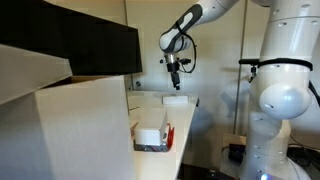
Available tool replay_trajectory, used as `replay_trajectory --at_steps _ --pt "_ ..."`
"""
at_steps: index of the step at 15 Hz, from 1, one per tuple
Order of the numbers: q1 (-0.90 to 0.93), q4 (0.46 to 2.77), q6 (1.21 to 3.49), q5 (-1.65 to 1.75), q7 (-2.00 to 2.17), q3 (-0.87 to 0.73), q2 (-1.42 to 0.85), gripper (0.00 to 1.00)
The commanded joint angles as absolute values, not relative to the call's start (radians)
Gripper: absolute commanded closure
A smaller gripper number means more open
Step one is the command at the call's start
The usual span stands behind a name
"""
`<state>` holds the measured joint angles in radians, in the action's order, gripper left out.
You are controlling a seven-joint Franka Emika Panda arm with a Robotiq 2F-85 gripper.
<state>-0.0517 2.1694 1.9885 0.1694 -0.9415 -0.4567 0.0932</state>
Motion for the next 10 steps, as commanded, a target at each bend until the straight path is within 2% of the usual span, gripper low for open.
replay_trajectory --at_steps 1,10 --pt "-0.123 2.117 2.023 0.098 -0.875 -0.368 0.021 0.00" --pt "-0.197 2.098 2.121 0.082 -0.713 -0.299 -0.009 0.00"
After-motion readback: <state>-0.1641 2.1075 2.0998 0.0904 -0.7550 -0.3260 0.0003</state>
